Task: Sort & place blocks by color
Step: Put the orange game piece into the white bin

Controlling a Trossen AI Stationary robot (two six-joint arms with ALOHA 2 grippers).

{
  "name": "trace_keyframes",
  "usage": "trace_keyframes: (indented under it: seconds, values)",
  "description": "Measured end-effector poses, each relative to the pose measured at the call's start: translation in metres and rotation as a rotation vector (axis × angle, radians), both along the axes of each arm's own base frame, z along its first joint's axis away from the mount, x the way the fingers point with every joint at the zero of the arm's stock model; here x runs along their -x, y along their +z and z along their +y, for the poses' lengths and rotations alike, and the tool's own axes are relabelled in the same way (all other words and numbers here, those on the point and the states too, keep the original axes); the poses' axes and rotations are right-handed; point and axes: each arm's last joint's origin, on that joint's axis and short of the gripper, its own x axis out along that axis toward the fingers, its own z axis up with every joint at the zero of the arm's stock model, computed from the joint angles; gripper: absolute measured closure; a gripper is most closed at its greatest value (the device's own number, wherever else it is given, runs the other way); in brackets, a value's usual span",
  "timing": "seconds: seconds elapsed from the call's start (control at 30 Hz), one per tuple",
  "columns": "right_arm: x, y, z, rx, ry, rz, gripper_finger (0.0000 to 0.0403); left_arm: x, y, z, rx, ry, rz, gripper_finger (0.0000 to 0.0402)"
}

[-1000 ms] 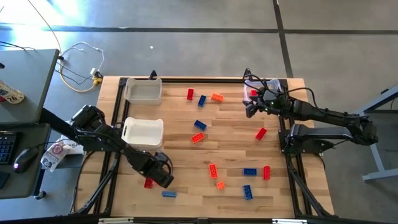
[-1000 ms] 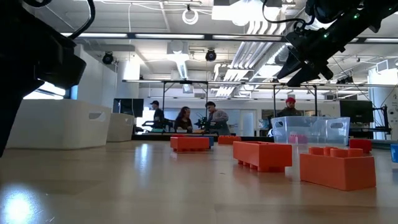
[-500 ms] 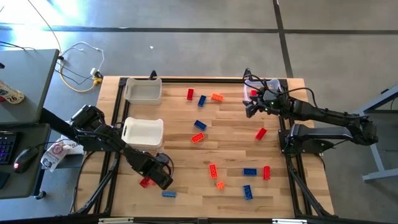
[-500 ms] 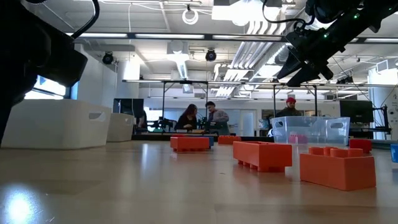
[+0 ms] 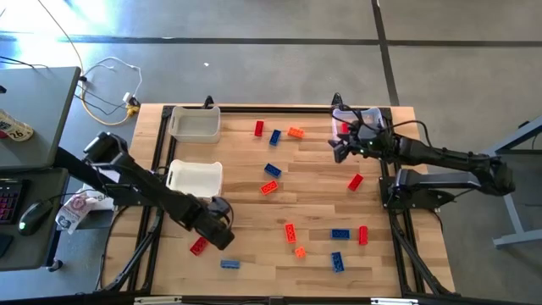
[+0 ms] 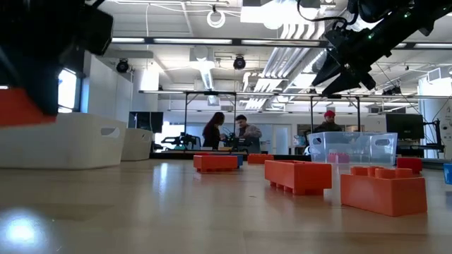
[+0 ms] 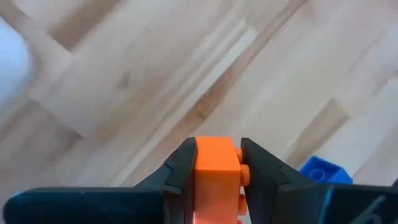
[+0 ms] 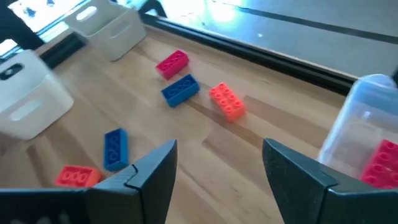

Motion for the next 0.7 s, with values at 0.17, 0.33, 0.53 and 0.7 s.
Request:
trace_keyframes:
  seconds: [0.17, 0.33, 0.53, 0.7]
  values:
    - [-0.005, 0.001, 0.011, -0.014, 0.057, -0.024, 0.0181, 0.01, 0.027, 0.015, -0.066, -0.015, -0.099, 0.0325]
    - [-0.01, 0.002, 0.024, -0.01, 0.132, -0.043, 0.0181, 0.024, 0.05, 0.032, -0.152, -0.02, -0.17, 0.0324]
    - [-0.014, 0.001, 0.04, -0.02, 0.22, -0.039, 0.0181, 0.042, 0.072, 0.053, -0.243, -0.038, -0.218, 0.0324]
    - [-0.018, -0.005, 0.054, -0.066, 0.276, -0.008, 0.0181, 0.059, 0.078, 0.07, -0.326, -0.033, -0.153, 0.0324]
